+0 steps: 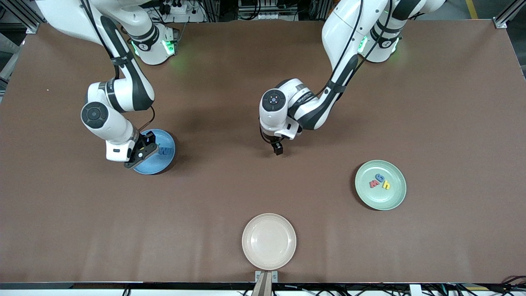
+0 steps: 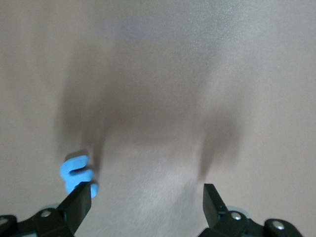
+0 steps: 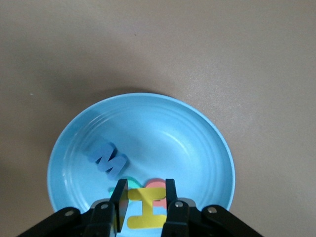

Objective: Sort uppercase to blue plate, lowercase to green plate
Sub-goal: 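Lower the H onto the blue plate while the left gripper grasps the m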

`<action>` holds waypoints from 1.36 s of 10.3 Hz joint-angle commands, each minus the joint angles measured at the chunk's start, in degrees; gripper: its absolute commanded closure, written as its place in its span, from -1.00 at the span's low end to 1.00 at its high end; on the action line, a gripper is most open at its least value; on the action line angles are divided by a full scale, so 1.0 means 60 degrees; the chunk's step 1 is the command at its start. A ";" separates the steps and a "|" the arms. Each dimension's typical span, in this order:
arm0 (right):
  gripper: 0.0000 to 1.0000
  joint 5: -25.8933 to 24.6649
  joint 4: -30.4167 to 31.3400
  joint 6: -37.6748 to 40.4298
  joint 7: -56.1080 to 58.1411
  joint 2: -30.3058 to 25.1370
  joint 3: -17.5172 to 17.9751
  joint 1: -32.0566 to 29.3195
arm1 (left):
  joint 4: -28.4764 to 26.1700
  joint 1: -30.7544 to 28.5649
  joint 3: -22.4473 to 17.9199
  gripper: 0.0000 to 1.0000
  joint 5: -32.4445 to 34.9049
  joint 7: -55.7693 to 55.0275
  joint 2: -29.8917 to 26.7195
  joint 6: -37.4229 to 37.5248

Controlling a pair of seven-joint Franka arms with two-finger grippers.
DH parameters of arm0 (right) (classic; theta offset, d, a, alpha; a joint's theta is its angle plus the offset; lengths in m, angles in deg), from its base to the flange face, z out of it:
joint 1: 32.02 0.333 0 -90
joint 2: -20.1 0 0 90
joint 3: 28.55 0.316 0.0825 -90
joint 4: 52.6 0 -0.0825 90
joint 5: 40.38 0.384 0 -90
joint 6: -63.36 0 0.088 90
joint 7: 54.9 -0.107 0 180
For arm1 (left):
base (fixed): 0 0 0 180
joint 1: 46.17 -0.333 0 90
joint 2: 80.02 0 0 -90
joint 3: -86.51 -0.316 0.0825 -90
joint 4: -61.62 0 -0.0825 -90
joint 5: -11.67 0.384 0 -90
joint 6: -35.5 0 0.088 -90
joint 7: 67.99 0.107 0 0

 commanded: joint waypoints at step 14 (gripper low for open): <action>-0.88 0.0568 -0.0745 0.2520 -0.2057 -0.0333 0.0002 -0.0169 | -0.0681 0.0894 -0.0099 -1.00 0.1509 -0.4543 -0.0171 -0.0387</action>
